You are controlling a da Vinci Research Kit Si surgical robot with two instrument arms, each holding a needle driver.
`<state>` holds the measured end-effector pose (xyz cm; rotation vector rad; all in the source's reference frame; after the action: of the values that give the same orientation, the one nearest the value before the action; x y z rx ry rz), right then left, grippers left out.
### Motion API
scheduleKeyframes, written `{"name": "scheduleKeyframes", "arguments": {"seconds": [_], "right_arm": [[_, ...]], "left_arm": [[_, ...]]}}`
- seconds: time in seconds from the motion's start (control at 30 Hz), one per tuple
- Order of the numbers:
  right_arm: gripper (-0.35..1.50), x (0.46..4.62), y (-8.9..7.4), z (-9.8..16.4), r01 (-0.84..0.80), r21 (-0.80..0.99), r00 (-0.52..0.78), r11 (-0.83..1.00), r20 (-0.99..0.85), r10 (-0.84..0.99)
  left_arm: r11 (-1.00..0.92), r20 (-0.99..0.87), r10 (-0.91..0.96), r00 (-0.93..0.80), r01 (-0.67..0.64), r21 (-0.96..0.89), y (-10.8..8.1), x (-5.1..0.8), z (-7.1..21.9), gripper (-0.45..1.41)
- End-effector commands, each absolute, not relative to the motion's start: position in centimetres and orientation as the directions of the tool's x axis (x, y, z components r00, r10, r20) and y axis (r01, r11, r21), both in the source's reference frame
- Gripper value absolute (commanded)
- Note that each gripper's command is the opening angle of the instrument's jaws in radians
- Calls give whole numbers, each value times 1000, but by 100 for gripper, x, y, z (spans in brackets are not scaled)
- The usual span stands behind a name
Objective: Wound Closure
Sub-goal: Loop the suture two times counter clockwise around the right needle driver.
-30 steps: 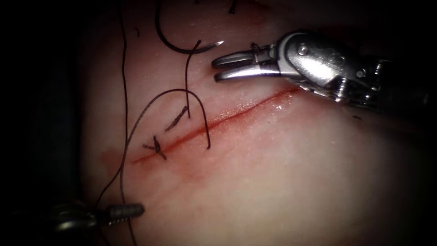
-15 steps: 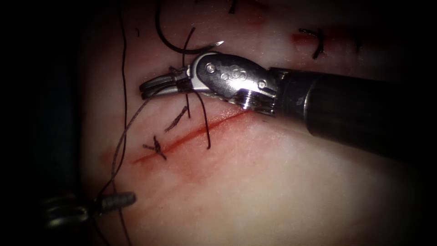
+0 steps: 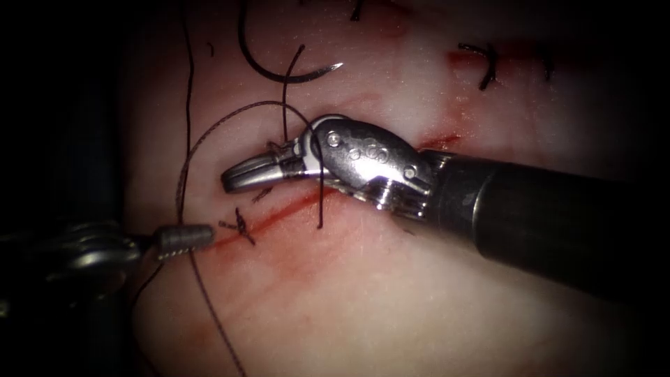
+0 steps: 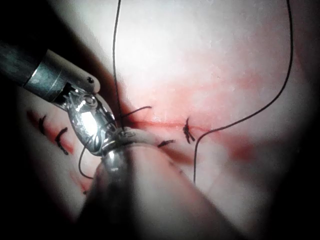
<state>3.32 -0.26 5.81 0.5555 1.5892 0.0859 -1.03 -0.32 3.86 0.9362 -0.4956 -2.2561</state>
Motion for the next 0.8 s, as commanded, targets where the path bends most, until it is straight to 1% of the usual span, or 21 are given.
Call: {"name": "scheduleKeyframes", "arguments": {"seconds": [0.03,0.2,0.33,0.47,0.57,0.8], "right_arm": [[-35,337,-25,579,275,390,-17,879,-912,410],[-35,327,-21,567,254,412,-74,875,-894,442],[-35,319,-18,561,258,418,-80,871,-890,450],[-35,316,-15,557,247,423,-115,872,-881,459],[-35,321,-16,553,237,442,-154,865,-862,483],[-35,344,-25,546,186,468,-180,864,-848,498]], "left_arm": [[-731,-500,-676,-541,408,548,-24,-109,393,-35],[-759,-536,-646,-544,384,526,-22,-115,417,-35],[-762,-541,-646,-538,412,500,-29,-120,436,-35],[-762,-549,-647,-529,426,488,-36,-127,443,-35],[-764,-553,-645,-527,425,486,-35,-135,442,-35],[-771,-560,-637,-530,422,477,-27,-151,434,-35]]}}
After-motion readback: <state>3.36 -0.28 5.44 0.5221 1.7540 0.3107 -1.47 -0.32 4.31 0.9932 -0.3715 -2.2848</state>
